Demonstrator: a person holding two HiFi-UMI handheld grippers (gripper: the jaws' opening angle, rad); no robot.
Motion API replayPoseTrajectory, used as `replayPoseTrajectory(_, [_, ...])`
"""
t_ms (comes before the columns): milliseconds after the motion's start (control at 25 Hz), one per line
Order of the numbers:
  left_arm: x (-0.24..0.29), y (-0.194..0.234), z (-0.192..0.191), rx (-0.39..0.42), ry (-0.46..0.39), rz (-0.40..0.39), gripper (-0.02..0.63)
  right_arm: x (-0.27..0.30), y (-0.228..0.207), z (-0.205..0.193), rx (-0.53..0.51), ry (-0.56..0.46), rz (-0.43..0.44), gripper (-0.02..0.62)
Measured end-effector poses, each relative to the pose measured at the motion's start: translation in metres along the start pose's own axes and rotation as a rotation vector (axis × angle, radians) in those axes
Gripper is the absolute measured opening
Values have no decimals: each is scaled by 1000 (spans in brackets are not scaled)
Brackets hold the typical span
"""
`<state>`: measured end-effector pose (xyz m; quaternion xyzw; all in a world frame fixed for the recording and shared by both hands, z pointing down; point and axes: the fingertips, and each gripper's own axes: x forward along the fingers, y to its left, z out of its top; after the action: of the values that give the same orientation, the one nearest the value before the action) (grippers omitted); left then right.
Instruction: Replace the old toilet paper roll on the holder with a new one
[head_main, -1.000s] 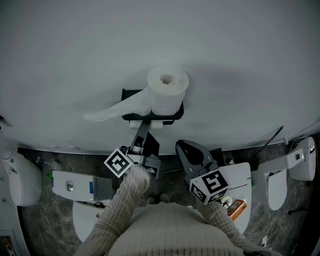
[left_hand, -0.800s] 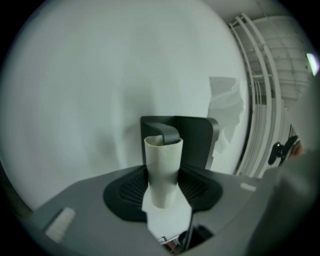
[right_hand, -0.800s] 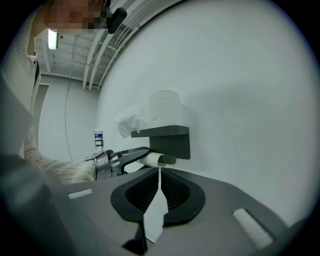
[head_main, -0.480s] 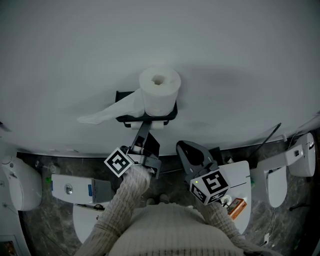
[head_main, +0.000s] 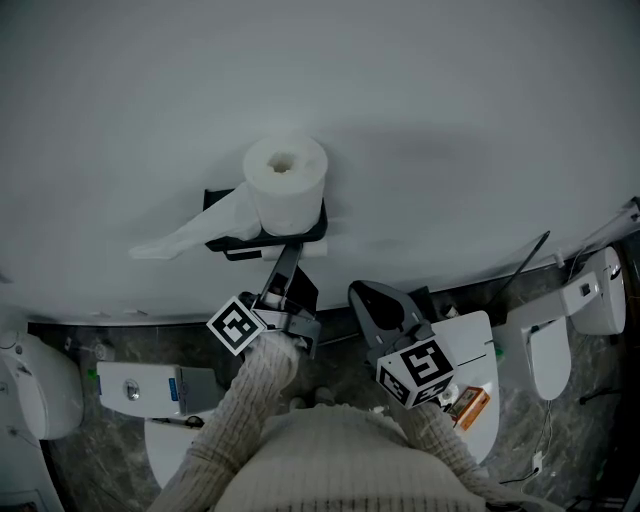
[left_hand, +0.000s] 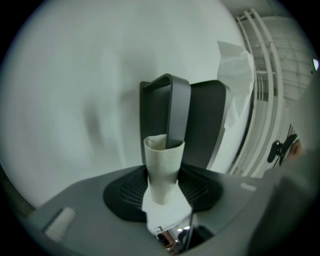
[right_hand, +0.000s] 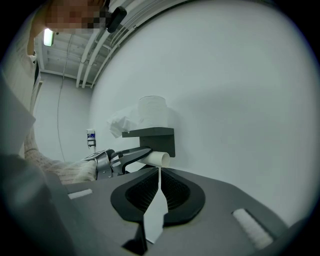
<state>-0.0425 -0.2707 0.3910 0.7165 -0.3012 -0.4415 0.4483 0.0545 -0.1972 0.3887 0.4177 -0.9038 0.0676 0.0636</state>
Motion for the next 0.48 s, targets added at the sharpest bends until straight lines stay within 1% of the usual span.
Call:
replayPoseTrajectory(200, [6,2,-8,-6,23,-1,176,-3,-4,0,10,-4,-9,14])
replayPoseTrajectory(480, [14,2,-20,-15,65,-12,176,-10,-10,1,14,-14,-43,14])
